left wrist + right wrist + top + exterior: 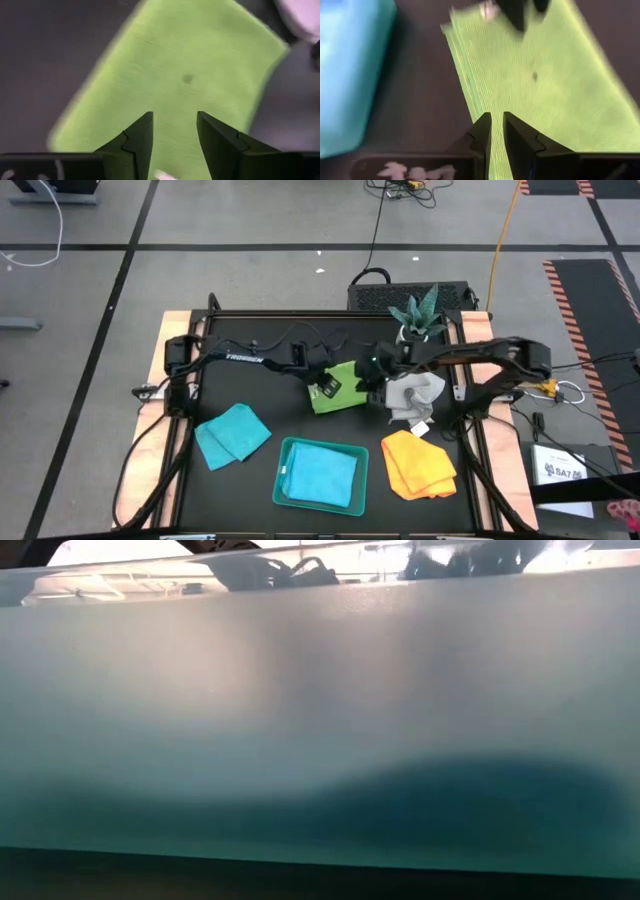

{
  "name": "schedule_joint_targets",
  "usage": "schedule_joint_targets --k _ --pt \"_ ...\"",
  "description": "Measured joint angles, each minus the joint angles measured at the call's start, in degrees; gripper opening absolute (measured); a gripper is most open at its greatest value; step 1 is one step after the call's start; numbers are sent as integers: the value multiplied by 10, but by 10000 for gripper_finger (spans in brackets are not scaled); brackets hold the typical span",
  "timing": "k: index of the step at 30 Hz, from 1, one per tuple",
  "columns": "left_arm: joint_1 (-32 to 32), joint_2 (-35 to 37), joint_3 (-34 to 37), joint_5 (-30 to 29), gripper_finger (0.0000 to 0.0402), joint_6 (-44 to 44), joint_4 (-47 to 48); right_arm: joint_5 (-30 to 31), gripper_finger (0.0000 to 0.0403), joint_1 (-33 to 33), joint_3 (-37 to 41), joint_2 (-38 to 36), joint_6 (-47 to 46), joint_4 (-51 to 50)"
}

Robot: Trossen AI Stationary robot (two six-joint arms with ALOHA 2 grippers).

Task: Fold microfiber towels
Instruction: Put the folded green microfiber cloth into the green transparent bin

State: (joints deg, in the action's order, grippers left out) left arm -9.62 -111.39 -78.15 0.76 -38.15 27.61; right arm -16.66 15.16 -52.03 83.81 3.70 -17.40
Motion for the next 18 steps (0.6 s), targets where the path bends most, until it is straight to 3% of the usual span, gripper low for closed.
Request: schedule_joint_targets --k 5,12,18 --pt "35 0 0 17 152 -4 20 33 38 4 -2 -59 -5 -12" --pt "70 0 1 -85 152 -12 90 34 38 9 -1 -119 -24 -6" --pt "75 0 1 -95 152 -28 61 34 38 9 -1 -148 -31 -6"
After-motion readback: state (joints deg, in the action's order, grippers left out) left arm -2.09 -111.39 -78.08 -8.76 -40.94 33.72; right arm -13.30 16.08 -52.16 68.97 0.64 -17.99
